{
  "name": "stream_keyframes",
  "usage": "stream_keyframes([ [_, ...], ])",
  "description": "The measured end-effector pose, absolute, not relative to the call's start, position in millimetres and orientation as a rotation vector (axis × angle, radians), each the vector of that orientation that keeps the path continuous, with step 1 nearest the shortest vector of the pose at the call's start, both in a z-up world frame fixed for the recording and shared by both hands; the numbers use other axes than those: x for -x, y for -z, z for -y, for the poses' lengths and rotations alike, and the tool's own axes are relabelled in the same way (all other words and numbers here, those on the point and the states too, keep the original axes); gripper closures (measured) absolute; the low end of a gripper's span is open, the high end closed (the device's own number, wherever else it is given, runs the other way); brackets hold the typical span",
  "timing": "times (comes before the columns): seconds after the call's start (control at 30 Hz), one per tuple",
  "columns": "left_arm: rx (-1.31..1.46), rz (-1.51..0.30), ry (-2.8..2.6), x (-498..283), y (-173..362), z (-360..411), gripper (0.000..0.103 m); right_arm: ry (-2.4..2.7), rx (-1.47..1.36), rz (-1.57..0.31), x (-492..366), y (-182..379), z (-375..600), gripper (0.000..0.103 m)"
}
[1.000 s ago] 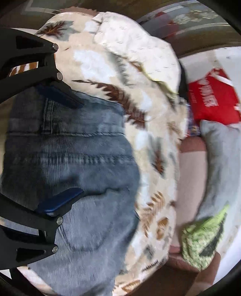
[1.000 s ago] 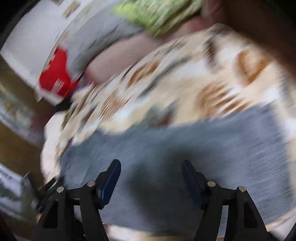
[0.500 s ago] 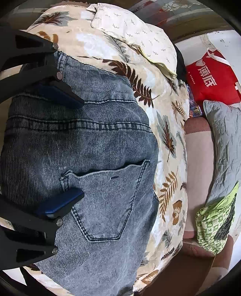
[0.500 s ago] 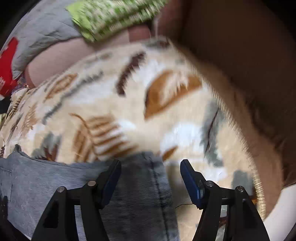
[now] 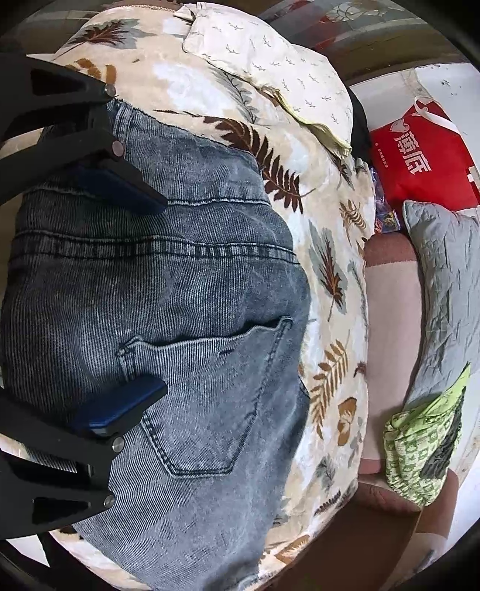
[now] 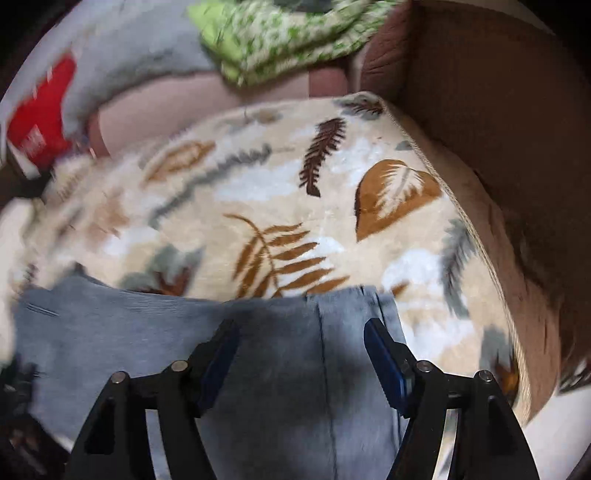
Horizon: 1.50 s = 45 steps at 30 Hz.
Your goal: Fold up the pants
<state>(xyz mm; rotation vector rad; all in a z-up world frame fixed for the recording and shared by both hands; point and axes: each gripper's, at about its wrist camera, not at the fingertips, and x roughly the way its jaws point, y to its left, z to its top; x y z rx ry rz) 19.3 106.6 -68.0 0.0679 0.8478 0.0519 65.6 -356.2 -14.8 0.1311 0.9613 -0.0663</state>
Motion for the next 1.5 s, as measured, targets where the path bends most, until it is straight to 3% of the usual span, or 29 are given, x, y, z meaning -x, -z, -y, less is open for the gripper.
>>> stream_keyframes([
  [0.1, -0.041, -0.841, -0.042, -19, 64, -110, 0.013, -0.002, -0.425, -0.946, -21, 12, 378, 0.03],
  [0.23, -0.016, -0.846, -0.046, -19, 62, -113, 0.013, -0.195, -0.711, -1.022, 3, 52, 379, 0.03],
  [0.37, -0.009, -0.854, -0.051, -18, 63, -114, 0.013, -0.105, -0.737, -1.114, -10, 102, 382, 0.029],
  [0.53, -0.029, -0.861, -0.061, -19, 64, -111, 0.013, -0.172, -0.684, -0.99, -2, 62, 366, 0.029],
  [0.6, -0.029, -0.86, -0.062, -19, 65, -110, 0.013, -0.155, -0.691, -0.969, -5, 68, 371, 0.019],
  [0.7, -0.03, -0.863, -0.062, -19, 65, -110, 0.013, -0.101, -0.736, -1.017, -17, 104, 386, 0.018],
  [0.93, -0.042, -0.867, -0.075, -21, 66, -109, 0.013, -0.236, -0.702, -0.93, -15, 57, 352, 0.018],
  [1.1, -0.046, -0.868, -0.082, -23, 54, -102, 0.013, -0.255, -0.651, -1.111, -42, 106, 329, 0.016],
  [1.3, 0.01, -0.809, 0.024, -25, 22, -64, 0.013, -0.188, -0.651, -0.968, -20, 67, 343, 0.016],
  [1.5, -0.032, -0.862, 0.201, -33, 31, 18, 0.013, -0.063, -0.882, -0.863, 46, 65, 410, 0.016],
])
